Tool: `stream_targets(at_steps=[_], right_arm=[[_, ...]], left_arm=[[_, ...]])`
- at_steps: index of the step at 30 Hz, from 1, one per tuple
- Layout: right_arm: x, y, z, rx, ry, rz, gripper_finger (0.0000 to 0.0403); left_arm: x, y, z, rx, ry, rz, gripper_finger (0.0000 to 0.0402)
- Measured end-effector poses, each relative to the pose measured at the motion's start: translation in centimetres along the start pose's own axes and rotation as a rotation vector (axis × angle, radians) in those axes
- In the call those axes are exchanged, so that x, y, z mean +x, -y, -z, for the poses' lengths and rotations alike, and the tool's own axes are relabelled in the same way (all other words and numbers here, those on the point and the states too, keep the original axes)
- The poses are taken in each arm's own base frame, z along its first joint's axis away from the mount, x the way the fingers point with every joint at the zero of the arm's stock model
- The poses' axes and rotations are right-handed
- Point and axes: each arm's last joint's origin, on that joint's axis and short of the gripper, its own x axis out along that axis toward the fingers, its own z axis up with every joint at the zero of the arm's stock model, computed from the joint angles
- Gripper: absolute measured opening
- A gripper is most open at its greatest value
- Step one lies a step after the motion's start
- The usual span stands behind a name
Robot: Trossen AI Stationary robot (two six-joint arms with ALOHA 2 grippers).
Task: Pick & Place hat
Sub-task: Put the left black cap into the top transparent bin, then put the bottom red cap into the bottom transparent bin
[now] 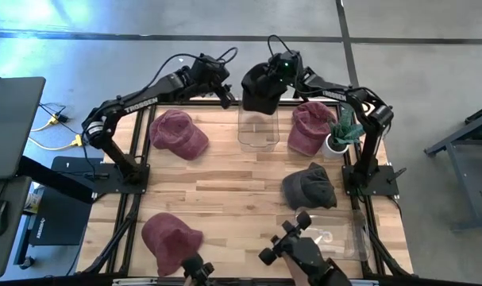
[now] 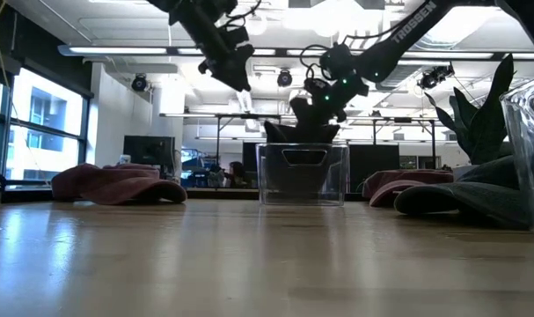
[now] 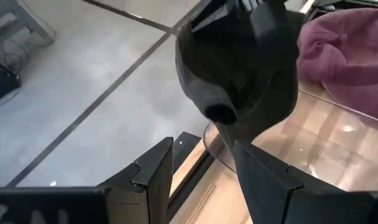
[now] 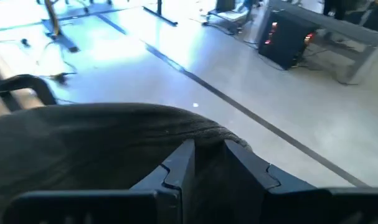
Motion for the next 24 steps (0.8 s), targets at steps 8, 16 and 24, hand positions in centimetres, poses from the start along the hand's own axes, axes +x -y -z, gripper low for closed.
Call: stream_targets(at_steps=[8, 16, 24], right_arm=[[-0.5, -0.6, 0.9, 0.0, -0.123, -0.068, 0.0078], [-3.2, -1.1, -0.8, -0.006, -0.151, -0.145, 0.0078], [-9.0, -4.8, -3.2, -0.1, -0.124, -0.326, 0.0078]], left_arm=[[-0.4, 0.1, 0.8, 0.026, -0.079, 0.01, 0.0163], [-0.7, 0.1, 1.3, 0.038, -0.132, 0.007, 0.0163], [-2.7, -0.3, 2.5, 0.01, -0.103, -0.007, 0.0163]])
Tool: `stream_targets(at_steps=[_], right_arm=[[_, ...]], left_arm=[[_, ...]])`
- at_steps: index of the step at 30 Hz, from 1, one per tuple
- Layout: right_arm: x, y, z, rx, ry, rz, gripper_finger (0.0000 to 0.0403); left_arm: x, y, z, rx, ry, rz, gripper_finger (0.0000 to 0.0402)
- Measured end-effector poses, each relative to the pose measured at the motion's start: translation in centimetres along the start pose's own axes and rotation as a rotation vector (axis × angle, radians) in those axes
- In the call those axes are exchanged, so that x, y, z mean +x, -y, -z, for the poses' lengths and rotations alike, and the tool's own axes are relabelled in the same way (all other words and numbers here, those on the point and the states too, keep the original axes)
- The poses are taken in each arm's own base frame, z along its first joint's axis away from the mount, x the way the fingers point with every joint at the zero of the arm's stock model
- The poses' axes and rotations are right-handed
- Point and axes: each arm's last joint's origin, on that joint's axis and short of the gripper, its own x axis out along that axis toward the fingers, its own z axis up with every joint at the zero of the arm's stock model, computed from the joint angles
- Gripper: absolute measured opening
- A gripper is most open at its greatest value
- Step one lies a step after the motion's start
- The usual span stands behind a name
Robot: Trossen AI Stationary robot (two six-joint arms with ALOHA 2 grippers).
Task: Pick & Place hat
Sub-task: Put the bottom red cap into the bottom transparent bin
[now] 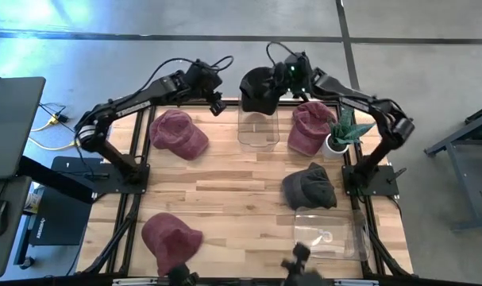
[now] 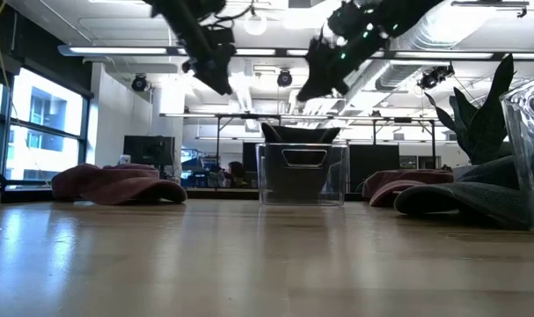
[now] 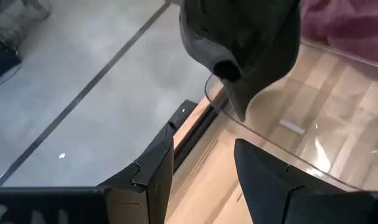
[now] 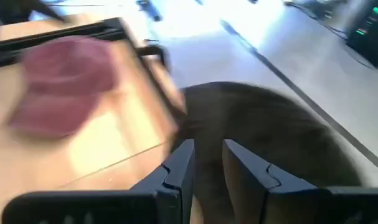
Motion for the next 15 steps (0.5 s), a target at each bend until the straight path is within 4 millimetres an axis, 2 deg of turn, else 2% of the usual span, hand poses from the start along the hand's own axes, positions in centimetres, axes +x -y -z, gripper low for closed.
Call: stream_targets(at_steps=[3, 9, 12, 15], right_arm=[[-1.8, -3.6, 1.4, -0.048, 0.021, -0.008, 0.0077], [-6.3, -10.9, 5.7, -0.072, 0.166, -0.07, 0.006], [-8.1, -14.6, 8.5, -0.123, 0.184, -0.174, 0.0045], [-9.9, -18.0, 10.8, -0.171, 0.182, -0.244, 0.0028]], left_arm=[[-1.2, 0.0, 2.3, -0.029, 0.021, 0.026, 0.0163], [-3.9, 1.4, 7.6, -0.127, 0.175, 0.163, 0.0163], [-4.9, 3.1, 9.7, -0.146, 0.284, 0.251, 0.0163], [-5.5, 5.9, 11.6, -0.119, 0.366, 0.369, 0.0163]])
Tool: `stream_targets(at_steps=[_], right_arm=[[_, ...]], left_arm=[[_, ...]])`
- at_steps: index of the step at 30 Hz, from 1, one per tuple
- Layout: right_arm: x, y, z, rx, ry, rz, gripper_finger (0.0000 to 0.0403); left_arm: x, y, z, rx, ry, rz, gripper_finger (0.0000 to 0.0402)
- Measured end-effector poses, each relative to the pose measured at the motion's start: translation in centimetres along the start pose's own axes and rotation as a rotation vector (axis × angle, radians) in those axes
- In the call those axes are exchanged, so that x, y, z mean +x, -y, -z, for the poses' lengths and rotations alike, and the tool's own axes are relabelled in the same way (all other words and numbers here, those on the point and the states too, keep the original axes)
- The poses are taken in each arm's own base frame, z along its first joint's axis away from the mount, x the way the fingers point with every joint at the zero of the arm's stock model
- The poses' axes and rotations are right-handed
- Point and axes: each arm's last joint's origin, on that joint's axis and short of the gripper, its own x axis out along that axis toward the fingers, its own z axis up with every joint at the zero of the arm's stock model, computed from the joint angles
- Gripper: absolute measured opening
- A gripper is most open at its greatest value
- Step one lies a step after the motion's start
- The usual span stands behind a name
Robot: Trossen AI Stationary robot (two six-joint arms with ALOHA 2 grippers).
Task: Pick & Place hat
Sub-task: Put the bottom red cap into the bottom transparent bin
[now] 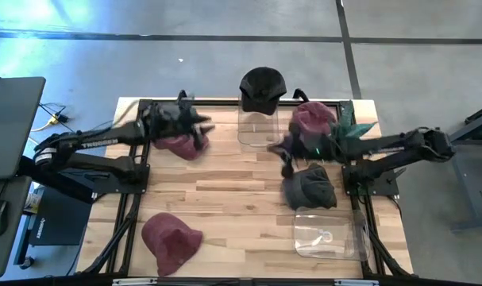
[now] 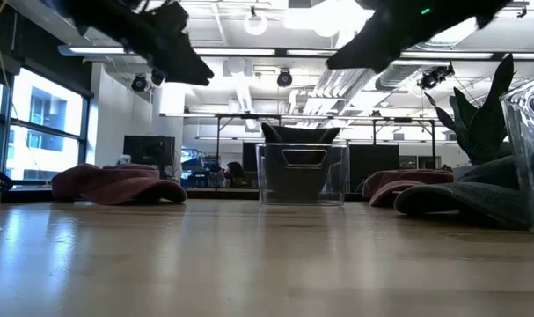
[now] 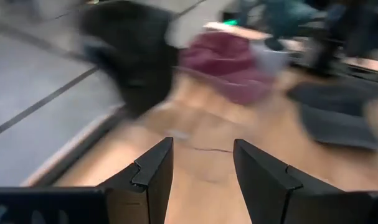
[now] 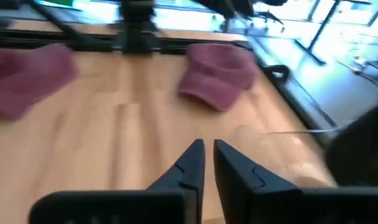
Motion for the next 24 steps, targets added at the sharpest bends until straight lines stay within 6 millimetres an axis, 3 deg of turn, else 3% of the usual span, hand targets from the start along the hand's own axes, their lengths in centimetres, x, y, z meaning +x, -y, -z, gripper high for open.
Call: stream_targets(at_steps=[5, 10, 17, 24], right_arm=[[-1.7, -5.4, 1.2, -0.032, -0.026, -0.056, 0.0003], [-3.7, -8.8, 1.3, -0.018, 0.012, -0.109, 0.0008], [-4.7, -11.4, 2.0, 0.03, 0.035, -0.079, 0.0003], [-4.1, -11.5, 2.1, -0.013, 0.044, -0.065, 0.0008]], left_arm=[[-0.4, 5.1, 2.8, 0.066, 0.07, 0.183, 0.0163], [-1.1, 10.5, 5.5, 0.197, 0.021, 0.249, 0.0163], [-4.1, 15.1, 8.5, 0.292, 0.0, 0.188, 0.0163], [-8.6, 17.6, 9.4, 0.209, -0.283, 0.331, 0.0163]])
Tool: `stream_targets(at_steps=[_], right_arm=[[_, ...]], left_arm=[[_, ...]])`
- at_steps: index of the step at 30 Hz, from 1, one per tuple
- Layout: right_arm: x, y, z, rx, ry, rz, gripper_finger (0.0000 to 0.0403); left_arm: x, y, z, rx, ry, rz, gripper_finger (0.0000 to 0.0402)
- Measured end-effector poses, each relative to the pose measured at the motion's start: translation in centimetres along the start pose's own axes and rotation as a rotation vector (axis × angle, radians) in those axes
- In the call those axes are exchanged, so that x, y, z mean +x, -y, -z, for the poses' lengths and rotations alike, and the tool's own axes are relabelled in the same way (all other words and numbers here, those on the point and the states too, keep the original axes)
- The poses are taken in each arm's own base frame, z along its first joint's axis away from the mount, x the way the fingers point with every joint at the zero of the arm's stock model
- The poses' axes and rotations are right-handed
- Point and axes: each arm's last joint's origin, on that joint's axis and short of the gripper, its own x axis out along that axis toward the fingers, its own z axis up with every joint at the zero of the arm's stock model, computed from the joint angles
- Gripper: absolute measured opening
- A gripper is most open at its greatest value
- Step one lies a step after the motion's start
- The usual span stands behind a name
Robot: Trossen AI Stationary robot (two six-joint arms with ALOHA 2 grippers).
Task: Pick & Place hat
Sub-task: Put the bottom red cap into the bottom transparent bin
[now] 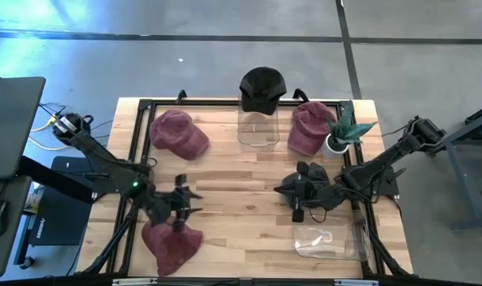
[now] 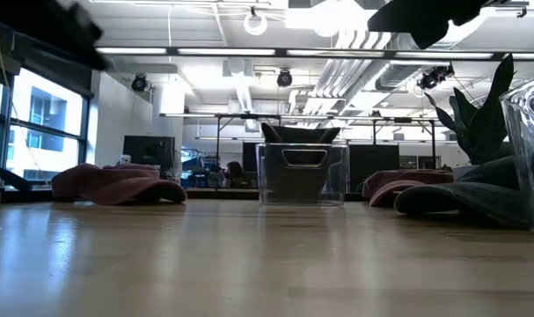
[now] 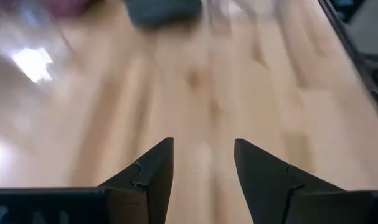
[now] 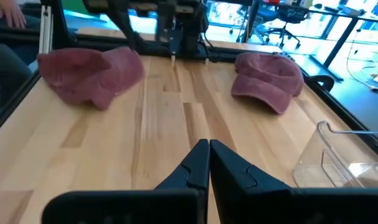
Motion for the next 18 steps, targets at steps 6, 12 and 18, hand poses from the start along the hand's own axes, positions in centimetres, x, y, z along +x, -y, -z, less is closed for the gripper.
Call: stream_targets(at_steps=[6, 12, 18], right_arm=[[0.4, 0.4, 0.0, -0.001, -0.018, -0.027, 0.0002], [0.8, 1.0, 0.0, -0.041, -0.025, -0.022, 0.0009], [1.1, 1.5, 0.0, -0.067, -0.032, -0.039, 0.0002]], left_arm=[[-0.4, 3.0, -0.3, -0.106, -0.333, 0.068, 0.0163], [1.6, 7.4, -1.7, -0.102, -0.736, -0.022, 0.0157], [5.4, 12.2, -2.3, -0.246, -0.924, -0.002, 0.015]])
